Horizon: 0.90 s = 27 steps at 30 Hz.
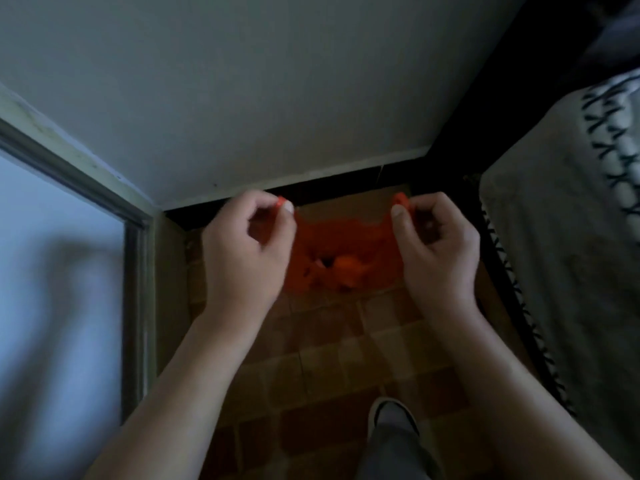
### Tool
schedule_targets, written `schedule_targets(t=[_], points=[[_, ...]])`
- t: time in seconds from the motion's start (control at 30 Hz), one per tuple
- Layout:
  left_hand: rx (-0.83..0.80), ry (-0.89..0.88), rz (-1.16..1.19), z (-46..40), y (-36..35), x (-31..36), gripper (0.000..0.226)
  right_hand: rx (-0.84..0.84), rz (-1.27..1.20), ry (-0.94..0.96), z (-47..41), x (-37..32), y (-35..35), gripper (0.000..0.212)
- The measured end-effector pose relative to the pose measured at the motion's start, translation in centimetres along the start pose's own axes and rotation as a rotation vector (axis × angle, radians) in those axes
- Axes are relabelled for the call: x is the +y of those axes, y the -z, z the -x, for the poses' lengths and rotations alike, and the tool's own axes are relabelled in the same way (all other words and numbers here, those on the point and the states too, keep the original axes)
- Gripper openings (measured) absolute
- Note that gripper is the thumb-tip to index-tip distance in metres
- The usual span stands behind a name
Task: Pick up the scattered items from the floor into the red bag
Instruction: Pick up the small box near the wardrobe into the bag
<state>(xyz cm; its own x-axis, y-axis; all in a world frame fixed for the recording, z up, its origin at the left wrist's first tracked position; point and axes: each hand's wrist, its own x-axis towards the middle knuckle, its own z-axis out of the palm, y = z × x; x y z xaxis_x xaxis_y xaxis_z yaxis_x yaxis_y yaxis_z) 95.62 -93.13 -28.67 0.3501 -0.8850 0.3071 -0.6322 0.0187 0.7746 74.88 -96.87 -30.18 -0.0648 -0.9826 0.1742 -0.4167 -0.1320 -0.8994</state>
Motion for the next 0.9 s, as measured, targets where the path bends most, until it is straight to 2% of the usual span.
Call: schedule_targets(t=[0.07, 0.13, 0.2, 0.3, 0.43, 0.53, 0.7, 0.9], points=[[-0.005, 0.098, 0.017, -1.3, 2.1, 2.3, 0.011, -0.053, 0.023, -0.097, 0.2, -2.5, 1.7, 0.015], [-0.065, 0.15, 0.014, -1.7, 4.1, 5.0, 0.011, -0.037, 0.054, -0.156, 0.2, -5.7, 3.8, 0.014], [-0.109, 0.164, 0.01, -1.7, 6.2, 8.3, 0.012, -0.004, 0.089, -0.159, -0.1, -9.3, 6.1, 0.012], [-0.204, 0.213, -0.031, -1.7, 9.9, 13.3, 0.013, -0.071, 0.132, -0.21, -0.2, -14.8, 8.9, 0.011], [-0.167, 0.232, -0.041, -1.5, 15.8, 20.2, 0.013, -0.08, 0.134, -0.214, 0.6, -22.9, 12.5, 0.012], [-0.213, 0.285, -0.065, -1.6, 20.7, 25.1, 0.016, -0.117, 0.146, -0.222, 0.8, -29.0, 15.7, 0.013], [-0.201, 0.161, -0.129, -2.2, 29.5, 34.7, 0.01, -0.092, 0.128, -0.221, 1.9, -39.4, 21.7, 0.009], [-0.144, -0.008, -0.169, -1.9, 37.9, 44.1, 0.009, -0.088, 0.187, -0.057, 5.0, -51.3, 28.1, 0.006]])
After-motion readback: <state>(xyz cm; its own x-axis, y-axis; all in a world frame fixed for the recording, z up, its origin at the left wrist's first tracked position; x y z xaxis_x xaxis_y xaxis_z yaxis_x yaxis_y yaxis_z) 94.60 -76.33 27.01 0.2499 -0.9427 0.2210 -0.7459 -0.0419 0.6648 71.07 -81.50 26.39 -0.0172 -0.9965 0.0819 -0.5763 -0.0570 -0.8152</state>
